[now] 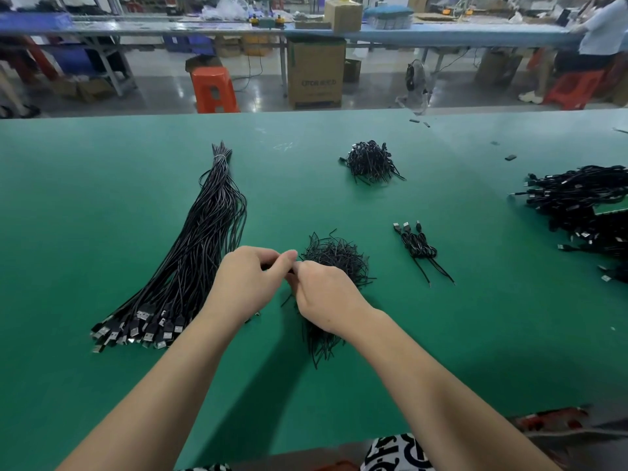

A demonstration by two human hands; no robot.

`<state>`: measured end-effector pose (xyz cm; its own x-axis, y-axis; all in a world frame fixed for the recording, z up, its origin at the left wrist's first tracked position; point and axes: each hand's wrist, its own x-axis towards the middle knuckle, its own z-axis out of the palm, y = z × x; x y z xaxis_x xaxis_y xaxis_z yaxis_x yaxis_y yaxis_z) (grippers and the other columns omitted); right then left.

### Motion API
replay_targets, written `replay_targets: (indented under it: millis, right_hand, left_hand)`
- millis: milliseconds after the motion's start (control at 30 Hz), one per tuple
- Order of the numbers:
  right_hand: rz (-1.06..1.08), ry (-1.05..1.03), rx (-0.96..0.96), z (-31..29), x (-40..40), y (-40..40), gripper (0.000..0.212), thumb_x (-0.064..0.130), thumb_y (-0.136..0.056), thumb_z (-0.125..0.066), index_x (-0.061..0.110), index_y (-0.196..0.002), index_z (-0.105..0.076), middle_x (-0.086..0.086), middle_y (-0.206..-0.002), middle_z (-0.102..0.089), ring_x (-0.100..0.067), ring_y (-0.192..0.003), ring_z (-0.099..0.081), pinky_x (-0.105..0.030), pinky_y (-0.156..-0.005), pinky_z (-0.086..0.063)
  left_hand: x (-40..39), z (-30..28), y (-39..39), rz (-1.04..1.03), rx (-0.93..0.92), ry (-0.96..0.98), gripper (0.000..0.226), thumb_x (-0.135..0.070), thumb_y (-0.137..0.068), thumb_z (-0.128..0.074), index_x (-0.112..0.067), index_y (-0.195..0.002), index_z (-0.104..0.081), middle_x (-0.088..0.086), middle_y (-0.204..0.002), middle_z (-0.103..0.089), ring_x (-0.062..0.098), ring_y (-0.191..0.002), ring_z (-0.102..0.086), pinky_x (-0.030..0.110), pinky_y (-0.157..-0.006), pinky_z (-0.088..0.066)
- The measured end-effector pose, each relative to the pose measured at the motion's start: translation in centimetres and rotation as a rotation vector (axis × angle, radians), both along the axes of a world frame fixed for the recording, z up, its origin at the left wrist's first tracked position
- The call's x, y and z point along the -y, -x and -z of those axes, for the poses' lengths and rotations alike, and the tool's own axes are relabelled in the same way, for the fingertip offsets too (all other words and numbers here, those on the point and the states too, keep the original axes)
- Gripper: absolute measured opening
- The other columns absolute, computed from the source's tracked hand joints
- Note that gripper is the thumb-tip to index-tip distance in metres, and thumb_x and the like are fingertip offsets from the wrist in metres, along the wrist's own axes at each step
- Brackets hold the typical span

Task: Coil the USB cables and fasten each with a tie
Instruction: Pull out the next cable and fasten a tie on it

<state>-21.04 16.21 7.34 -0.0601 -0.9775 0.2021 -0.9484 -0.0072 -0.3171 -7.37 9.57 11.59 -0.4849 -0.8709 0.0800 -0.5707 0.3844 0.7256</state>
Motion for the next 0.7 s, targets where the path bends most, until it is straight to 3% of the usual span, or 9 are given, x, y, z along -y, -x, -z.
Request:
replay_targets:
  millis: [67,133,200,333,433,500,600,700]
  right_hand:
    - [0.013,0.028,0.005,0.1,0.1,0.0,0.029,0.026,-0.107,-0.037,0.007,-0.113,-0.058,-0.011,-0.095,-0.062,-0.035,-0.083,-0.063,-0.035,-0.065,-0.036]
    - [0.026,0.057,0.009,0.2,0.0,-0.1,0.027,0.024,-0.106,-0.038,0.007,-0.11,-0.058,-0.011,-0.097,-0.062,-0.035,-0.083,-0.063,-0.036,-0.065,-0.038]
    - [0.039,0.085,-0.021,0.4,0.0,-0.3,0.025,0.024,-0.106,-0.038,0.008,-0.108,-0.057,-0.01,-0.097,-0.061,-0.034,-0.08,-0.062,-0.036,-0.065,-0.039]
    - [0.062,0.136,0.014,0.4,0.1,-0.8,0.022,0.021,-0.104,-0.043,0.006,-0.101,-0.058,-0.011,-0.09,-0.058,-0.035,-0.067,-0.057,-0.035,-0.058,-0.031]
    - [0.113,0.166,0.004,0.3,0.2,-1.2,0.012,0.012,-0.096,-0.053,0.006,-0.087,-0.058,-0.011,-0.079,-0.057,-0.035,-0.055,-0.053,-0.032,-0.051,-0.027]
    - [0.151,0.186,-0.016,0.4,0.3,-1.6,0.006,0.004,-0.085,-0.06,0.008,-0.08,-0.057,-0.009,-0.072,-0.056,-0.032,-0.049,-0.053,-0.029,-0.046,-0.028]
    - [0.174,0.15,-0.035,0.9,0.7,-1.8,0.007,0.007,-0.084,-0.058,0.013,-0.085,-0.054,-0.006,-0.08,-0.058,-0.029,-0.062,-0.06,-0.031,-0.049,-0.035]
    - [0.198,0.069,0.108,1.1,1.1,-1.9,0.009,0.015,-0.091,-0.051,0.02,-0.09,-0.044,-0.002,-0.09,-0.056,-0.028,-0.079,-0.059,-0.034,-0.062,-0.036]
  left_hand:
    - [-0.3,-0.5,0.0,0.026,0.081,0.09,0.025,-0.044,-0.093,-0.061,-0.03,-0.081,-0.078,-0.008,-0.068,-0.071,0.011,-0.052,-0.057,0.029,-0.055,-0.049]
    - [-0.6,-0.6,0.1,0.02,0.16,0.211,0.02,-0.038,-0.093,-0.062,-0.027,-0.09,-0.079,-0.008,-0.089,-0.075,0.015,-0.076,-0.066,0.034,-0.071,-0.055]
    - [-0.9,-0.4,0.2,-0.002,0.214,0.374,0.021,-0.034,-0.094,-0.062,-0.022,-0.09,-0.078,-0.007,-0.097,-0.072,0.017,-0.087,-0.065,0.037,-0.074,-0.054]
    - [-1.6,0.0,0.8,-0.025,0.345,0.624,0.015,-0.022,-0.091,-0.067,-0.013,-0.079,-0.069,0.0,-0.086,-0.065,0.024,-0.081,-0.062,0.037,-0.06,-0.051]
    - [-2.5,-0.3,1.0,0.042,0.45,0.707,0.025,0.0,-0.067,-0.083,-0.01,-0.066,-0.06,0.006,-0.069,-0.059,0.028,-0.066,-0.06,0.031,-0.044,-0.039]
    - [-2.8,-0.4,1.2,0.067,0.463,0.777,0.03,0.008,-0.057,-0.079,-0.009,-0.063,-0.055,0.009,-0.065,-0.056,0.03,-0.06,-0.057,0.03,-0.042,-0.034]
    - [-3.0,-0.2,1.6,0.041,0.492,0.817,0.02,0.009,-0.063,-0.066,-0.006,-0.07,-0.054,0.014,-0.069,-0.055,0.032,-0.066,-0.056,0.038,-0.048,-0.044]
    - [-2.8,0.4,1.7,-0.032,0.516,0.736,0.011,0.001,-0.082,-0.049,-0.006,-0.087,-0.055,0.014,-0.088,-0.057,0.034,-0.084,-0.056,0.04,-0.067,-0.046]
